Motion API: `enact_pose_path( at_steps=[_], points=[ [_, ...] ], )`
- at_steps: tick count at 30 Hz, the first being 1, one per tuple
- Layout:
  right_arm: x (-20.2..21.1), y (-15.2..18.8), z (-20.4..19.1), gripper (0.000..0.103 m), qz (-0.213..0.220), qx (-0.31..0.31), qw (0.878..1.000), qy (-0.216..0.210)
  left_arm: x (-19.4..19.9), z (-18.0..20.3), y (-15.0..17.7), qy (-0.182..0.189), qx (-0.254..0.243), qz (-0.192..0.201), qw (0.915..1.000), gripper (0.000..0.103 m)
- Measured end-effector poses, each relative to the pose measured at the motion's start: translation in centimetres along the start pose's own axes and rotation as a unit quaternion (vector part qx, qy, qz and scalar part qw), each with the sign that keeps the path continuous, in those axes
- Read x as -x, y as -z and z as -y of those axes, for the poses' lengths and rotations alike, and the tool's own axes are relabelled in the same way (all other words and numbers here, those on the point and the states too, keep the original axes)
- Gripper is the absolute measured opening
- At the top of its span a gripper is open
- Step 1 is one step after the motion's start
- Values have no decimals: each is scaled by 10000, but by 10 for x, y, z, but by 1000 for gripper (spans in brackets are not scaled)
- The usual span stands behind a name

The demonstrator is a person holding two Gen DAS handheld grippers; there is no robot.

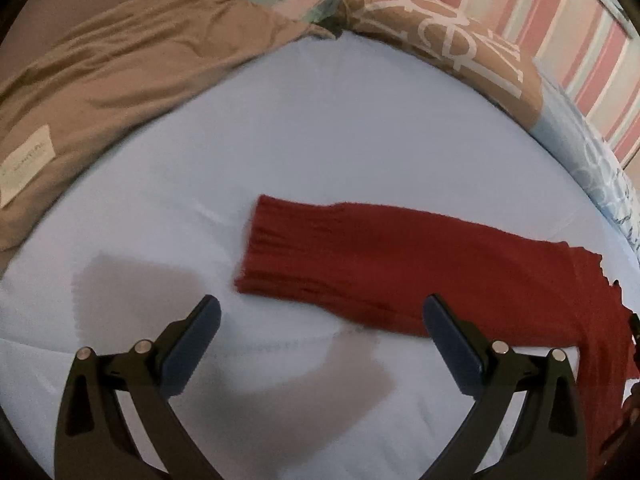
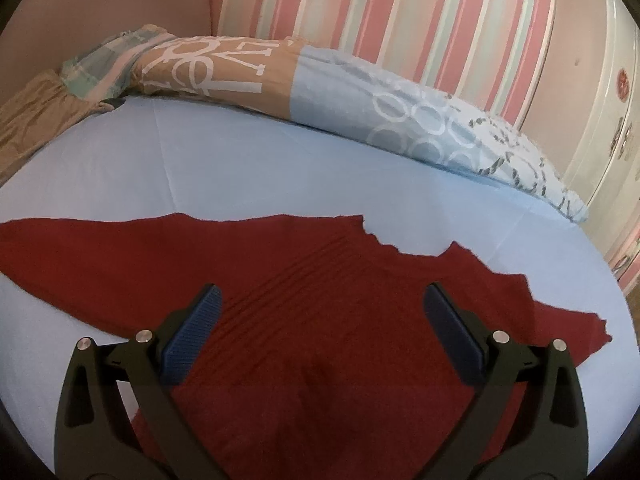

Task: Fold small clothes
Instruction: 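Move the left tool to the sweater's sleeve cuff and grasp it, then carry the sleeve cuff with the left tool across the sweater body and release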

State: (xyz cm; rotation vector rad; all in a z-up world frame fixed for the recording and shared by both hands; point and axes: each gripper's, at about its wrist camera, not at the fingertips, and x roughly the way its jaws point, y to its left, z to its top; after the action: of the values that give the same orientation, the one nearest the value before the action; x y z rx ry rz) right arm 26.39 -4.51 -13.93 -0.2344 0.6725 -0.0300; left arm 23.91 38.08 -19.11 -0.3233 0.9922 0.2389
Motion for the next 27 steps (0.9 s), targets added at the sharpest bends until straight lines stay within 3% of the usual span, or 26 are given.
enact_pose_path(
  at_steps=[3,9,11,15,17,20,27],
  points=[
    [2,-1,-2,100,28,112,9999,11,-11,3,-2,-28,-57,-65,10000,101],
    [9,2,-5,100,119,412,9988,230,-19,1,-18,33,205,117,9997,82],
    [12,2,-5,100,153,591,9976,335,-20,-6,-20,29,415,188,9990,60],
    [13,2,-3,100,168,789,9957,445,-19,-12,-19,-39,558,213,9982,41],
    [10,2,1,100,99,720,9965,410,-21,-9,-21,-30,436,166,9989,20],
    [7,4,7,100,-10,493,9983,300,-21,-4,-18,-23,263,207,9994,11],
    [6,6,27,100,-28,395,9991,156,-7,33,-4,100,-425,267,9987,10]
  ],
)
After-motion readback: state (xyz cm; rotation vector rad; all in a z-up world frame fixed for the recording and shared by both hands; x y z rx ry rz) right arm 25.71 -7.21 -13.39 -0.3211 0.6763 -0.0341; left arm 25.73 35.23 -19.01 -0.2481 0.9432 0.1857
